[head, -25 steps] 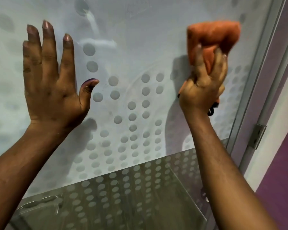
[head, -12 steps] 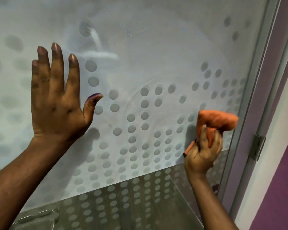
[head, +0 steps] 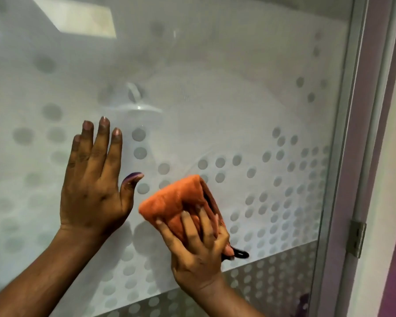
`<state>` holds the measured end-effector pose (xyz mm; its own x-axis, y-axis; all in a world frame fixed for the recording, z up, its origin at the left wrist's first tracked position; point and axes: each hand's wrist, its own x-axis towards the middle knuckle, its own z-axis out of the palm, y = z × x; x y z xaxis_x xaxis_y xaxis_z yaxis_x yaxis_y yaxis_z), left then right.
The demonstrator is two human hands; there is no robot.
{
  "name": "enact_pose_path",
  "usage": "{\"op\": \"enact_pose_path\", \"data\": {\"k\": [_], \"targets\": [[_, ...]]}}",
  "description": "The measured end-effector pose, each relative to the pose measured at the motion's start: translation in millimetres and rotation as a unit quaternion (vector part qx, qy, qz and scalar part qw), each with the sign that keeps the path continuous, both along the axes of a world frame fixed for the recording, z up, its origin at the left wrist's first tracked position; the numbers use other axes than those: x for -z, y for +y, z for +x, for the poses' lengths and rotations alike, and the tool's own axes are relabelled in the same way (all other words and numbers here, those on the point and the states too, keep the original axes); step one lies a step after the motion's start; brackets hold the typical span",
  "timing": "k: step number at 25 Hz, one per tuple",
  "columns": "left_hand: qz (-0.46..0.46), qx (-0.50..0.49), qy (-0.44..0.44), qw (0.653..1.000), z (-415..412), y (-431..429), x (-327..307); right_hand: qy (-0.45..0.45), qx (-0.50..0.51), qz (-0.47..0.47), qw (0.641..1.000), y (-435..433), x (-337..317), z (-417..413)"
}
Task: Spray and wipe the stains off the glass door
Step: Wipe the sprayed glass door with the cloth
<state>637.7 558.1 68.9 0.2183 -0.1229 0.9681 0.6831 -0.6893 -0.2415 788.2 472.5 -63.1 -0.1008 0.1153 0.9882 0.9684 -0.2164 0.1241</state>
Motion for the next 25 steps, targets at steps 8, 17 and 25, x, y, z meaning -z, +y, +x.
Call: {"op": "enact_pose_path", "data": {"k": [8, 17, 25], "targets": [[0.011, -0.034, 0.013, 0.999, 0.7, 4.3, 1.2, 0.059, 0.009, 0.043, 0.997, 8.7, -144.5, -2.2], [0.017, -0.046, 0.008, 0.999, -1.4, 0.3, 0.5, 0.311, 0.050, 0.129, 0.940, -29.7, -200.0, 103.4], [0.007, -0.050, 0.007, 0.999, -0.7, -3.0, -0.1, 0.415, 0.041, 0.202, 0.886, -44.0, -140.6, 146.4]]}}
